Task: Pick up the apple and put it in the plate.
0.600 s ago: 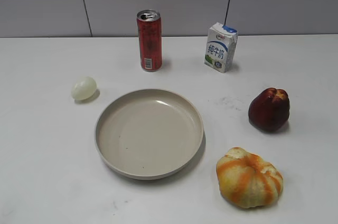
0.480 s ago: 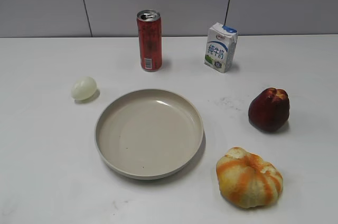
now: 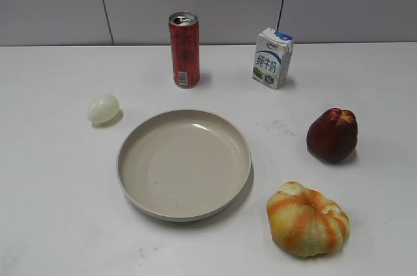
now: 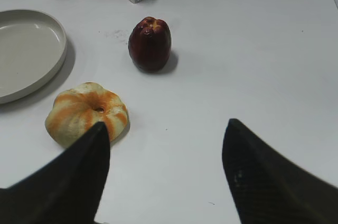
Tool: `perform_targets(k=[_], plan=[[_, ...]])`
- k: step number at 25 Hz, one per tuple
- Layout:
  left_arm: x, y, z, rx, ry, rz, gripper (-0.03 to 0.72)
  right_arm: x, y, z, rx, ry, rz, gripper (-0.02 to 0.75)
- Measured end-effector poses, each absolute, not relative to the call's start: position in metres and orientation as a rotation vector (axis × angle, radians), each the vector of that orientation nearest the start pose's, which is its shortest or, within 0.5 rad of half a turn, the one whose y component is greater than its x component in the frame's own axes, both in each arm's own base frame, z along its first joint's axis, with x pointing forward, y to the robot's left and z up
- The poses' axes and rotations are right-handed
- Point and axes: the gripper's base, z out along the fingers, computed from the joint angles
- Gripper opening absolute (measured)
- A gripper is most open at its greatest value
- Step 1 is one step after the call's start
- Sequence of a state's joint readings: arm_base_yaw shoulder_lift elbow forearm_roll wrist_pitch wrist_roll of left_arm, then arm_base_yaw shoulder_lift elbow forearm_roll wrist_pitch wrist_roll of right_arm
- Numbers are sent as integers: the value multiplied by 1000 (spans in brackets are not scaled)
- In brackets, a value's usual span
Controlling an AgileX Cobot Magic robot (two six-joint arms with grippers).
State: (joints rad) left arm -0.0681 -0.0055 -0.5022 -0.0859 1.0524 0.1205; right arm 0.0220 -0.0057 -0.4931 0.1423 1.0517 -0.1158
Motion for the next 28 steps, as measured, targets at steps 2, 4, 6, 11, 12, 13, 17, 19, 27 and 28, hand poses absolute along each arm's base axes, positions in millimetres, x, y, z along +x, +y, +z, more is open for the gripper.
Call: perform_targets(k=[2,4,6,11,12,13,17,19,27,28], plan=[[-6,-6,279,195,2017,-69,491,-5,11,277,-145,2025,111,533],[-6,-6,279,195,2017,-69,491,-5,11,277,-145,2025,111,533],[-6,-6,279,195,2017,-69,491,-1,11,278,-144,2045,112,533],[-6,-6,279,195,2017,-69,491,23,11,291,-125,2042,111,533],[-6,-6,279,195,2017,-69,491,31,11,293,-118,2036,111,533],[-6,-6,279,195,2017,-69,491,38,11,295,-111,2036,112,533],[-6,-6,279,195,2017,-69,491,70,12,297,-76,2094,138,533],[-6,-6,279,195,2017,-69,491,87,13,298,-47,2146,177,533],[-6,-6,279,195,2017,-69,491,167,20,299,19,2393,283,668],[-6,-6,279,195,2017,-69,491,178,21,297,25,2429,290,670]])
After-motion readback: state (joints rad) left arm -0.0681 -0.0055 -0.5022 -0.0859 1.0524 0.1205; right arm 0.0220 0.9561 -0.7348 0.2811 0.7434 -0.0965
